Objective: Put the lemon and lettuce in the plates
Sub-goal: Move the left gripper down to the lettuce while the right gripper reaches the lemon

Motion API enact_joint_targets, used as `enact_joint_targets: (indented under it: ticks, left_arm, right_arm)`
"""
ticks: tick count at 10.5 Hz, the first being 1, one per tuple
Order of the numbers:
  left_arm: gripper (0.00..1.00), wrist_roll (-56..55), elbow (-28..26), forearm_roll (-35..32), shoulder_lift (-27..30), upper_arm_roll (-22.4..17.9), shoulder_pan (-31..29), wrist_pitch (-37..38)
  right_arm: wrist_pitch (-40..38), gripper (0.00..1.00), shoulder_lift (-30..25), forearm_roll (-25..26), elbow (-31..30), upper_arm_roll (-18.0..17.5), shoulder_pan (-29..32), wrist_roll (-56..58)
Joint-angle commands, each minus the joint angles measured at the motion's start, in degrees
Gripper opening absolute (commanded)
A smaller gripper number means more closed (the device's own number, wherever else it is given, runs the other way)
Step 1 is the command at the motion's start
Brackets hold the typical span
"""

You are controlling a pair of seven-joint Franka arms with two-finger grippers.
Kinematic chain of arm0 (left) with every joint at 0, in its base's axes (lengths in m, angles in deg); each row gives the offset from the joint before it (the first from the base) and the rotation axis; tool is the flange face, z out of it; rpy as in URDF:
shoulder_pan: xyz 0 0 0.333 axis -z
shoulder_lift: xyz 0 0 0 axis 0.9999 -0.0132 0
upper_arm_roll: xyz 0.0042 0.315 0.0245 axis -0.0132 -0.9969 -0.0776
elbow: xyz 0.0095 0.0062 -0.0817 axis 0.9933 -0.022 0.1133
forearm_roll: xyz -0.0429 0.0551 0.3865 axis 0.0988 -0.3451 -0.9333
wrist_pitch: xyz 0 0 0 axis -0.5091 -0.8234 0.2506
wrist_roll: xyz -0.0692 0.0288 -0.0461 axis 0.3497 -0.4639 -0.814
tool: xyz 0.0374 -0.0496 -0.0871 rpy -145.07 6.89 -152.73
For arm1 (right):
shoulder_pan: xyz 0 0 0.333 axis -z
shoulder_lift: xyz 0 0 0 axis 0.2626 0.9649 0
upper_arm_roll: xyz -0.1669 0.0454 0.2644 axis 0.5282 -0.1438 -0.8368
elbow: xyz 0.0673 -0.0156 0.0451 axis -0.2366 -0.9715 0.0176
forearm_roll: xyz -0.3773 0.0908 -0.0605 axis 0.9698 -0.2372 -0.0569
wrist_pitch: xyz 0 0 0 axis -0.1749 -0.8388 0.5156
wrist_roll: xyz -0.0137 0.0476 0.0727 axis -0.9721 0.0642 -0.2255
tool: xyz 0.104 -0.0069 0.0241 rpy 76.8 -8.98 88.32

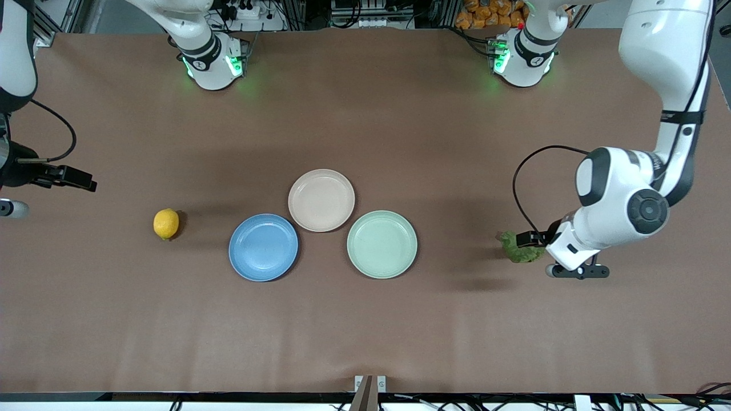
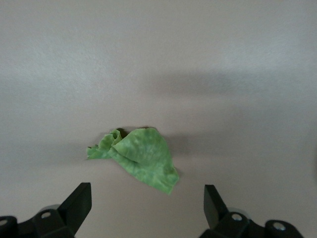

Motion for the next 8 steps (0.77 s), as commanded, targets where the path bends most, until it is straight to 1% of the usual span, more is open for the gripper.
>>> enact_joint_targets:
  ticks: [1, 2, 3, 4, 6, 8]
  left_arm:
    - [1.00, -1.7, -4.6, -1.5, 0.4, 0.2, -0.4, -4.9]
    - [1.00, -1.7, -4.5, -1.5, -0.3, 0.2, -0.4, -5.1]
    - [1.00, -1.9, -4.5, -1.4, -0.8, 0.2, -0.7, -5.1]
    - [1.00, -2.0, -4.5, -1.4, -2.0, 0.2, -0.8, -6.0]
    - [1.00, -2.2, -4.5, -1.4, -3.3, 0.2, -0.7, -7.0]
    - [1.00, -3.1, -3.8, -1.3, -4.9, 0.2, -0.8, -7.6]
  right_arm:
    - [3.9, 1.00, -0.9, -0.9, -3.8, -0.7, 1.2, -0.4]
    - [6.9, 1.00, -0.9, -1.7, -5.8, -0.7, 1.4, -0.4]
    - [9.5, 1.00, -0.9, -3.7, -7.9, -0.7, 2.0, -0.3]
    - [13.7, 1.00, -0.7, -3.9, -10.9, -0.6, 2.1, -0.3]
    - [24.5, 1.00, -0.8, -3.9, -18.3, -0.6, 2.1, -0.3]
    - [31.1, 1.00, -0.7, -3.9, -22.9, -0.6, 2.0, -0.2]
